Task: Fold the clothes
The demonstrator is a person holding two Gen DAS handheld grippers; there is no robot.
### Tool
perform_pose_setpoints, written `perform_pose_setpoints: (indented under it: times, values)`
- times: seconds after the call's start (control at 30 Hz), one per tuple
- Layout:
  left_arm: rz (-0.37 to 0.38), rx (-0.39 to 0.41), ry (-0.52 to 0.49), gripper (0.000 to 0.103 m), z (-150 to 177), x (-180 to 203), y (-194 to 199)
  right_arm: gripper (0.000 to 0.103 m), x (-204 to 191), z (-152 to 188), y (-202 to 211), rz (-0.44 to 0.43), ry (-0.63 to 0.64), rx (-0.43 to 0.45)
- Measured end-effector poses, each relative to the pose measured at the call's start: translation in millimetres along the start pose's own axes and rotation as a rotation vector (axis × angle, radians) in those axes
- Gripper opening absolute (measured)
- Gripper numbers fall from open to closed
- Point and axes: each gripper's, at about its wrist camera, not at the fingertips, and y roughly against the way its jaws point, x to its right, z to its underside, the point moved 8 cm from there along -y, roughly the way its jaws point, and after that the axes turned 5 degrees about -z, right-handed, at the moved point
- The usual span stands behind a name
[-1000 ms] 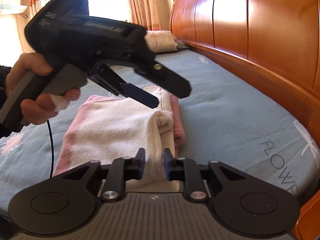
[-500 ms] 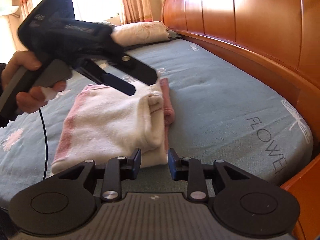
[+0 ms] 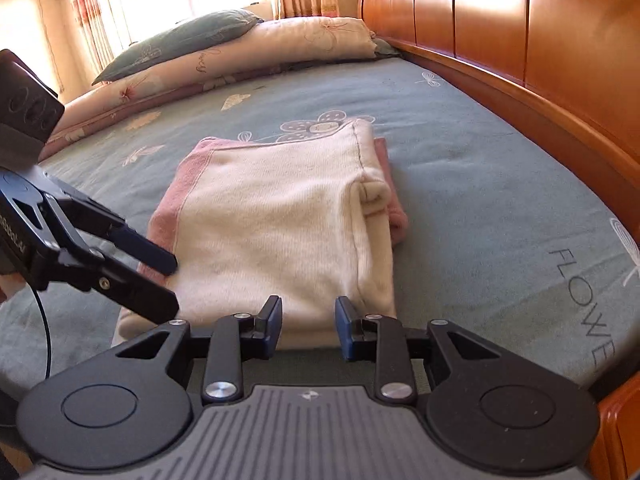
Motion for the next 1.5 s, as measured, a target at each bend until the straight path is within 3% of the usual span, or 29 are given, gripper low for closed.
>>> perform_pose_setpoints:
  times: [0.13, 0.3, 0.5, 0.67, 0.8, 0.9, 1.03, 1.13, 1.33, 1.4, 1.5]
  values:
    - [-0.069, 0.122, -0.008, 0.091, -35.2, -19.3, 17.3, 0.045, -4.1, -3.4, 10.5, 0.026, 0.027, 0.015]
    - [-0.117, 0.090, 0.096, 0.090, -41.4, -56.3, -6.0, 0.045, 0.2, -8.8, 5.6, 0.047, 0.022, 0.000]
    - [-0.099, 0.193, 0.102, 0.091, -46.6, -63.2, 17.4, 0.045, 9.8, -31.2, 8.3, 0.053, 0.012, 0.052]
    - [-0.164, 0.245, 0.145, 0.091, -71.7, -90.6, 19.2, 0.045, 10.7, -66.1, -7.9, 0.039, 0.020, 0.094]
    - [-0.170, 0.198, 0.209, 0.091, -76.8, -113.1, -4.0, 0.045, 15.1, -76.7, -38.5, 0.045, 0.020, 0.053]
    - [-0.176, 0.202, 0.185, 0.091, -77.7, -112.3, -6.4, 0.045, 25.5, -72.2, -58.9, 0.084, 0.006, 0.000]
    - [-0.208, 0.228, 0.135, 0.091, -77.4, -104.1, 1.9, 0.045, 18.0, -78.4, -47.4, 0.079, 0.013, 0.017]
    - [-0.247, 0.304, 0.099, 0.091, -76.4, -97.0, 16.0, 0.046, 6.4, -84.9, -40.2, 0.071, 0.042, 0.023]
    - [-0.343, 0.485, 0.076, 0.102, -77.3, -90.2, 41.9, 0.046, 3.6, -80.7, -42.6, 0.080, 0.038, -0.007]
    - [-0.383, 0.490, 0.095, 0.102, -78.8, -95.4, 42.5, 0.051, 10.3, -78.2, -46.1, 0.097, 0.008, -0.016]
    - [-0.375, 0.429, 0.087, 0.102, -75.8, -98.2, 34.5, 0.056, 21.0, -74.4, -50.4, 0.129, -0.032, -0.034]
